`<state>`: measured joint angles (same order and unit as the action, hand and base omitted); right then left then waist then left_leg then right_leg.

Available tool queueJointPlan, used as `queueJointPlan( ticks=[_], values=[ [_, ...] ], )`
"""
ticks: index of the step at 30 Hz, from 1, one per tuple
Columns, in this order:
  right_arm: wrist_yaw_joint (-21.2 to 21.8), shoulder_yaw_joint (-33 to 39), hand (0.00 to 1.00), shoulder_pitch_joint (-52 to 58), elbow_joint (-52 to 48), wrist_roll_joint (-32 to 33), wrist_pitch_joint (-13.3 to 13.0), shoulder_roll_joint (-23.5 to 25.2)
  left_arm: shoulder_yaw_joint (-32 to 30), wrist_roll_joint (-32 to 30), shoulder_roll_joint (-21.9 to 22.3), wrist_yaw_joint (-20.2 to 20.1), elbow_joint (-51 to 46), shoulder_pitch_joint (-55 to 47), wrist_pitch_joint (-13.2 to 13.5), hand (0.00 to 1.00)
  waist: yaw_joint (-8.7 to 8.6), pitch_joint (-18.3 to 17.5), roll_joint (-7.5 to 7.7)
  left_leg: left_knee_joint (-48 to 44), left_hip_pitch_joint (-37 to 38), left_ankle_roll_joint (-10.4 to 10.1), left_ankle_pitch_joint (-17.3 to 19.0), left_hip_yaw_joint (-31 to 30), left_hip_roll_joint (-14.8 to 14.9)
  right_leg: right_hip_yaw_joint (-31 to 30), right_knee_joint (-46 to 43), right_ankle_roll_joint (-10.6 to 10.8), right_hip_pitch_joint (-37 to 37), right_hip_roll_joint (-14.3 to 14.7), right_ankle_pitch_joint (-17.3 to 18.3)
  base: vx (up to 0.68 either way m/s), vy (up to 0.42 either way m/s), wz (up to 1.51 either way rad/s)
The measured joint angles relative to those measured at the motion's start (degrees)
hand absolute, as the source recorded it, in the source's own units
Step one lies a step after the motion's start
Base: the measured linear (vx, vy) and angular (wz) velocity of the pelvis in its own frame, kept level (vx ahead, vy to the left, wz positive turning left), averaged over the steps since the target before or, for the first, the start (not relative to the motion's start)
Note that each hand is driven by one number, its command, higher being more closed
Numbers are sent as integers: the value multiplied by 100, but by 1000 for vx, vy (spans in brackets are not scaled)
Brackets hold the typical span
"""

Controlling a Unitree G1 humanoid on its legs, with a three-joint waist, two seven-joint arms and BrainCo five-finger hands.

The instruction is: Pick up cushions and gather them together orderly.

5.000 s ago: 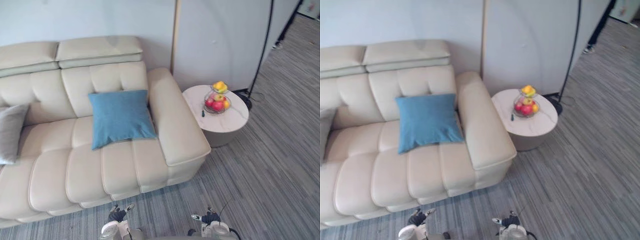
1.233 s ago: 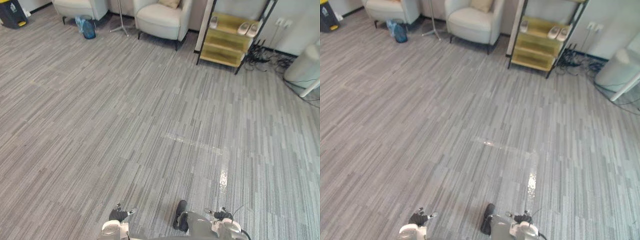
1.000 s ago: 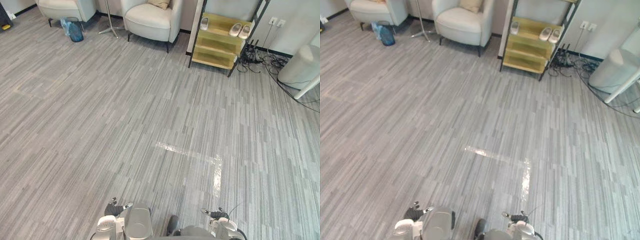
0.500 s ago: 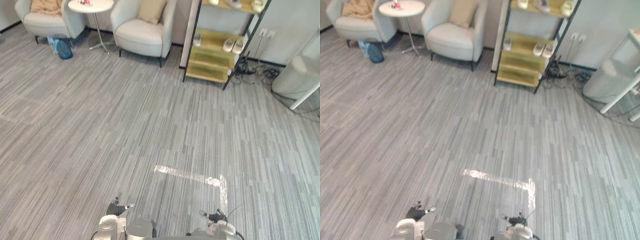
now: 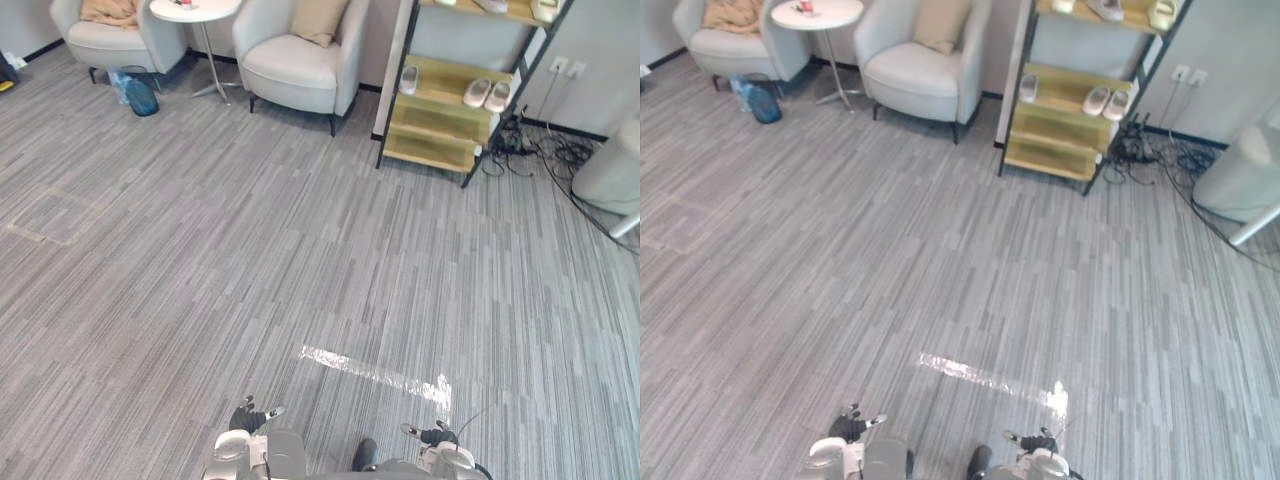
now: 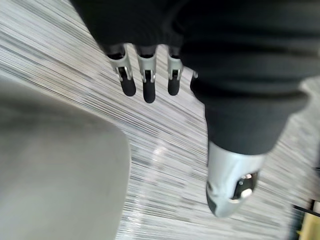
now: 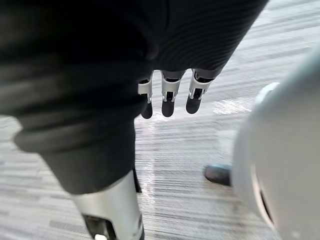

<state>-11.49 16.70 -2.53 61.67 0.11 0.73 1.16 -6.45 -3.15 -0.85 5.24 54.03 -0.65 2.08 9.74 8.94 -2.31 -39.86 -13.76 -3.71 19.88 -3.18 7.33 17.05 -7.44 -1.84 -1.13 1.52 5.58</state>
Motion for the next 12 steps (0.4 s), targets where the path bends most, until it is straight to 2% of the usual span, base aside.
queueJointPlan(
  ticks=[1,2,4,9,12],
  values=[
    [-23,0,0,-24,-24,-2,-8,-9,92,2,13,2,6,14,-5,0,-12,-9,-37,666,-11,-8,-167,-140,-97,-44,-1,31,9,-15,19,191,125,-29],
    [-58,4,0,-6,-31,-3,-20,-35,107,52,2,5,28,48,-4,0,4,-38,-33,1157,109,-15,-544,-180,-221,-167,-1,123,17,-76,41,177,112,-20],
    [-67,2,0,110,-35,-7,-21,78,139,116,-63,5,66,61,1,0,2,-95,151,1647,255,88,-750,-132,-450,-213,185,233,-9,-253,-6,195,65,5],
    [-65,14,0,340,-260,-19,-20,116,99,224,-52,-14,124,43,-9,0,0,-98,200,1981,710,138,-787,-45,-686,-235,397,317,-389,-467,-28,169,59,6],
    [-62,108,0,348,-305,-22,-20,151,102,232,-50,-50,128,41,-6,0,0,-148,243,2191,811,197,-823,-43,-719,-249,406,319,-391,-502,-29,66,12,1]
  ],
)
